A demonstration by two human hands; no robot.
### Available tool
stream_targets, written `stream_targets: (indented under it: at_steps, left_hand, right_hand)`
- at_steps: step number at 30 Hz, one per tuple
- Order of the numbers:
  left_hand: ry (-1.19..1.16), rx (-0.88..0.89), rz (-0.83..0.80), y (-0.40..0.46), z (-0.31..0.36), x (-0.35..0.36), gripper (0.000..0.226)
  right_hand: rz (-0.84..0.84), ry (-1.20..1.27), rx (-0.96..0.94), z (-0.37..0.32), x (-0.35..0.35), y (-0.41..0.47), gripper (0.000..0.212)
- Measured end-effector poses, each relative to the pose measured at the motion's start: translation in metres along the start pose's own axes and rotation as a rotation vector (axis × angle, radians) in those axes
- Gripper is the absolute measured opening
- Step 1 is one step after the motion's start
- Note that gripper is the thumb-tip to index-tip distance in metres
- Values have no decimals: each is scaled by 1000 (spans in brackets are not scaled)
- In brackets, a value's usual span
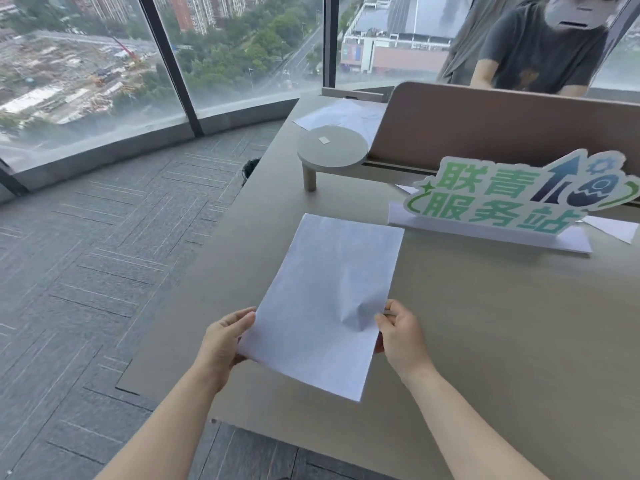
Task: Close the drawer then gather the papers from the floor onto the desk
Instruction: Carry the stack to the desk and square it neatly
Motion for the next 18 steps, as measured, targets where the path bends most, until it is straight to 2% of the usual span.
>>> stream_targets:
  at_steps: [2, 5, 18]
  left_hand:
    - [117, 20, -51, 17, 10, -10, 20]
    - [212, 46, -40, 41, 20, -26, 22]
    - [233, 63, 75, 125, 37, -64, 20]
  right_hand:
    - [-29, -23, 15, -3, 20, 11, 22]
    - [-52, -42, 28, -8, 50, 25, 20]
    - [-23, -213, -12, -15, 138, 89, 23]
Point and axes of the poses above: each hand's wrist, its own y-axis towards the middle knuckle, its own x-axis out of the palm, z = x × y, the point moved 7 cm from there along y, towards the middle knuckle, and after that the axes turned 7 degrees about z, right-handed, at the moved point
